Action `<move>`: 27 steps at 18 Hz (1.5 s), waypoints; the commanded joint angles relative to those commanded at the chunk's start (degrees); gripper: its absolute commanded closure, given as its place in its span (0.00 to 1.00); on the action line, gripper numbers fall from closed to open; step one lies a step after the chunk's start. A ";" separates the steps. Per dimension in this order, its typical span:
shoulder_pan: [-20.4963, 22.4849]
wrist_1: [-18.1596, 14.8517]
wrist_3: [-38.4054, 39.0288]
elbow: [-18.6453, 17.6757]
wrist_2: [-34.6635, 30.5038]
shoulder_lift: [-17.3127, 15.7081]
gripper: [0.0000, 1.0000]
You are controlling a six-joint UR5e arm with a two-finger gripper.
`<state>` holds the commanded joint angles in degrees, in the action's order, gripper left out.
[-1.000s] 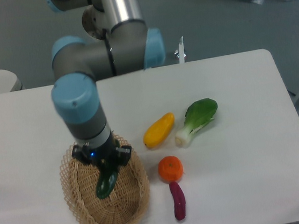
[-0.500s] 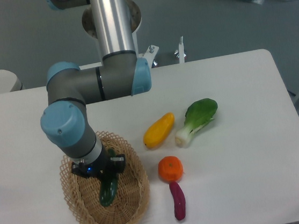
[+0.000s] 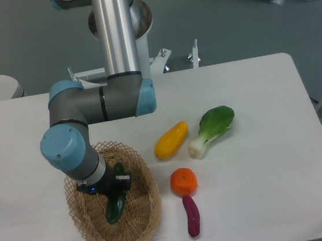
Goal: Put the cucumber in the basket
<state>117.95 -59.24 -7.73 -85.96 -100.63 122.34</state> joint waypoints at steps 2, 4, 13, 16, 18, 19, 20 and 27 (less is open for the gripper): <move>0.00 0.00 -0.09 0.70 0.00 -0.17 0.00; 0.00 -0.09 -0.18 1.93 0.00 -0.53 0.00; 0.96 -0.88 -4.11 9.48 0.17 -3.69 0.00; 3.42 -1.05 -13.68 9.76 0.17 -6.05 0.00; 5.70 -1.40 -19.75 9.32 0.35 -8.16 0.00; 7.02 -2.19 -23.26 9.06 0.35 -9.39 0.00; 8.42 -3.76 -27.12 9.05 0.35 -10.45 0.00; 18.62 -14.40 -54.63 9.23 1.05 -15.82 0.00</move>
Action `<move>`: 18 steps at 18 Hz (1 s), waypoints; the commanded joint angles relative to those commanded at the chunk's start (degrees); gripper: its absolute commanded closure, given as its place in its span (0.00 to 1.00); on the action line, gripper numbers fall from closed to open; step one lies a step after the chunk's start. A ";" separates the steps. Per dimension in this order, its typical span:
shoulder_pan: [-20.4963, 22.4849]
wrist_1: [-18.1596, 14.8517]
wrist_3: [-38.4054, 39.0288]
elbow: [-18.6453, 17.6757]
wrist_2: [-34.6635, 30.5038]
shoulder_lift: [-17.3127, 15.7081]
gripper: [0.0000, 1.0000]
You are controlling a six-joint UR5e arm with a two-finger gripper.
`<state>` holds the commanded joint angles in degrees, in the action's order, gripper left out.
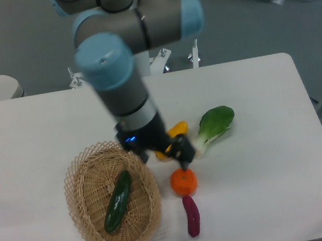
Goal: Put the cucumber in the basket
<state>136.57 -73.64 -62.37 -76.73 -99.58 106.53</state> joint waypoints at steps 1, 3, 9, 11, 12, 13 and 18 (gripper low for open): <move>1.06 -0.71 -3.17 0.09 1.13 -0.44 0.00; 3.69 -1.94 -8.01 0.09 4.38 -2.11 0.00; 7.30 -5.46 -17.61 0.17 5.71 -3.52 0.00; 7.40 -5.37 -17.61 0.18 5.89 -3.61 0.00; 7.40 -5.37 -17.61 0.18 5.89 -3.61 0.00; 7.48 -5.29 -17.61 0.18 5.81 -3.61 0.00; 7.83 -5.02 -17.61 0.44 6.68 -3.43 0.00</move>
